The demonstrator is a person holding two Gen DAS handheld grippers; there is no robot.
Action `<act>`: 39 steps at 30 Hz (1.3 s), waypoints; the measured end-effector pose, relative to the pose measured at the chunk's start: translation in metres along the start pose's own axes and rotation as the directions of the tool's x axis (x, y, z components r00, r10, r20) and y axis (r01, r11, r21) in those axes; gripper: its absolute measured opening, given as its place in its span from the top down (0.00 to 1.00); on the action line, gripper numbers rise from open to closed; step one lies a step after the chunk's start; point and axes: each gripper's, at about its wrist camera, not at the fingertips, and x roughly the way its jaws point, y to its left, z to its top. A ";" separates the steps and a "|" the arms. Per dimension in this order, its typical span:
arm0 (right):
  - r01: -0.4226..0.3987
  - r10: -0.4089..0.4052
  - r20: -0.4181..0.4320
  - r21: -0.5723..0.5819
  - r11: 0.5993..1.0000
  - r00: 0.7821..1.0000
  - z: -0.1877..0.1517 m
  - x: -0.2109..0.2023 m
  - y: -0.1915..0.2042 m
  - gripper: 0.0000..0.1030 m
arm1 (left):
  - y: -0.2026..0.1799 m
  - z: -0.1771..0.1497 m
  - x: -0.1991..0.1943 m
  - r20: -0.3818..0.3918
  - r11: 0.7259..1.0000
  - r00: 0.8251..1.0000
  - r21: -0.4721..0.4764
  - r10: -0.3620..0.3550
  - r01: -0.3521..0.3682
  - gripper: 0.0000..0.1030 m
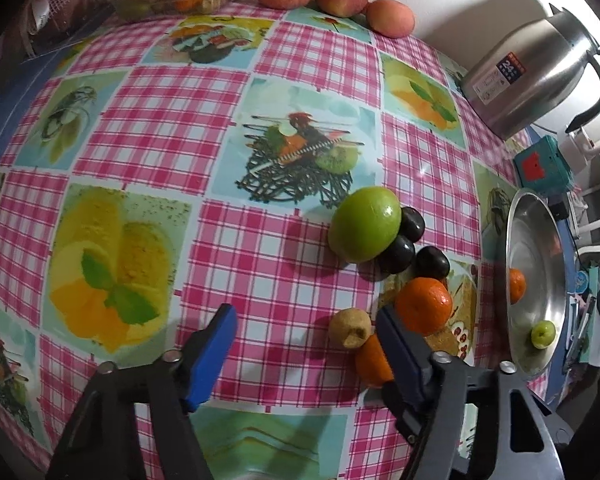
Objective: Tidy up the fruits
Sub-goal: 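Grasp a brown kiwi with the left tool while the right tool grasps another kiwi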
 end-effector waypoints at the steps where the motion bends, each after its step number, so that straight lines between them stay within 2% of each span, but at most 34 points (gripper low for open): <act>1: -0.006 0.006 -0.004 0.001 1.000 1.000 0.000 0.000 0.000 0.45 | -0.001 0.000 0.002 -0.007 1.000 1.000 -0.001 -0.007 0.007 0.32; 6: -0.045 0.045 -0.028 0.014 0.999 0.999 0.002 0.004 0.001 0.49 | -0.007 -0.002 0.013 -0.060 0.997 0.996 -0.020 -0.072 0.071 0.49; 10: -0.054 0.055 -0.033 0.024 0.998 0.998 0.002 0.003 -0.001 0.50 | -0.009 -0.002 0.014 -0.064 0.994 0.992 -0.032 -0.106 0.104 0.69; 12: -0.061 0.063 -0.036 0.032 0.998 0.997 0.001 0.002 -0.003 0.51 | -0.009 -0.002 0.014 -0.063 0.993 0.992 -0.034 -0.113 0.111 0.74; 18: -0.068 0.070 -0.038 0.041 0.997 0.997 0.000 -0.001 -0.007 0.53 | -0.006 -0.002 0.015 -0.064 0.990 0.989 -0.057 -0.136 0.133 0.75; 23: -0.068 0.071 -0.064 0.043 0.997 0.995 -0.003 0.000 -0.010 0.55 | 0.004 0.000 0.009 -0.037 0.991 0.993 -0.080 -0.109 0.105 0.75; 29: -0.048 0.051 -0.099 0.030 0.998 0.994 -0.006 0.007 -0.007 0.66 | 0.011 0.003 0.001 -0.011 0.990 0.995 -0.102 -0.100 0.098 0.75; 31: -0.046 0.048 -0.104 0.024 0.999 0.993 -0.006 0.009 -0.007 0.74 | 0.013 0.004 0.000 -0.010 0.989 0.995 -0.105 -0.103 0.101 0.75; 39: -0.045 0.047 -0.067 0.031 0.998 0.997 -0.003 0.000 -0.007 0.75 | 0.014 0.006 -0.006 0.015 0.988 0.995 -0.116 -0.103 0.104 0.75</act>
